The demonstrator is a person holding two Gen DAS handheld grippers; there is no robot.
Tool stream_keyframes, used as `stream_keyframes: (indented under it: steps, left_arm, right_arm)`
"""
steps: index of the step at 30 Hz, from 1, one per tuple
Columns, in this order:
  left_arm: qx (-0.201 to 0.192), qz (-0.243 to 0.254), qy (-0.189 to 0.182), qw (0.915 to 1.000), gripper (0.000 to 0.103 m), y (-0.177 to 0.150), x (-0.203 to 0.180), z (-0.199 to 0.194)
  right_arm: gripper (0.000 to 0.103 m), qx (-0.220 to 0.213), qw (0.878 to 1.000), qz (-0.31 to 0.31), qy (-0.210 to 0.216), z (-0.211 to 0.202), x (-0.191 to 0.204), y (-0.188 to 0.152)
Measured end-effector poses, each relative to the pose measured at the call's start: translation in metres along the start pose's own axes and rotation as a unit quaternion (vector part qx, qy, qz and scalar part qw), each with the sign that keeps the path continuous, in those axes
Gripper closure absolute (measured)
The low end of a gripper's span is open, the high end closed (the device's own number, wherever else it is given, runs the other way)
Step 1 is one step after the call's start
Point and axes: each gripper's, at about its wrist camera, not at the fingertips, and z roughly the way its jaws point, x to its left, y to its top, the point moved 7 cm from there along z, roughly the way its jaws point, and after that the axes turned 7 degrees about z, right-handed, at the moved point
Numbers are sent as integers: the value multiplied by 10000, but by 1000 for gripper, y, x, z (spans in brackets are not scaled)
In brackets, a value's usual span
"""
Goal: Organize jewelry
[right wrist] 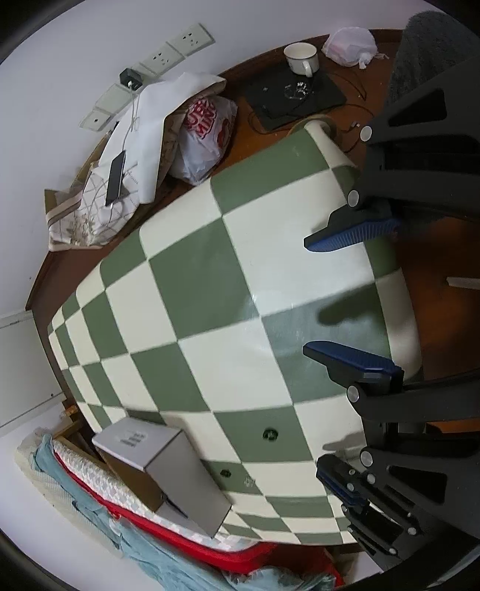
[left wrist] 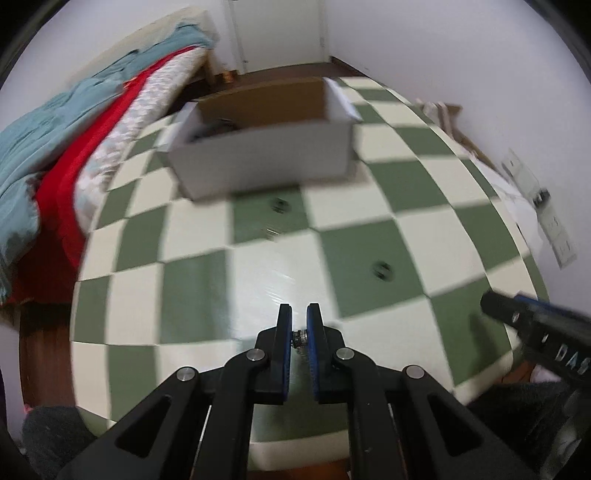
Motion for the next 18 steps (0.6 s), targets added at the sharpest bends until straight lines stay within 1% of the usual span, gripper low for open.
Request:
stream_keyframes:
  steps: [5,9,13,15,17,18]
  left_arm:
    - [-75,-405,247,9988,97,9,55,-6]
    - [-42,-602,429,9973,97,8,86,-2]
    - [78,-706,415,9966,97,-1,98,7]
    - [107,-740,372,9965,97,-4,100,9]
    - [143,-771,325,9964,97,-8,102,10]
    - [149,-800,299,9962,97,-9,103,10]
  right_arm:
    - [50,137,9984,-285,474,11,40,0]
    - [50,123,9961,-700,521,27,78,-4]
    - [50,-41,9930,-1117,382,40,108,-8]
    - [51,-231,9900,-1383,166,46,122,-7]
    - [57,-376,9866,-1586,-26,49,128,-8]
    - [63,-430,9853,-1650,-78,50,131,-8]
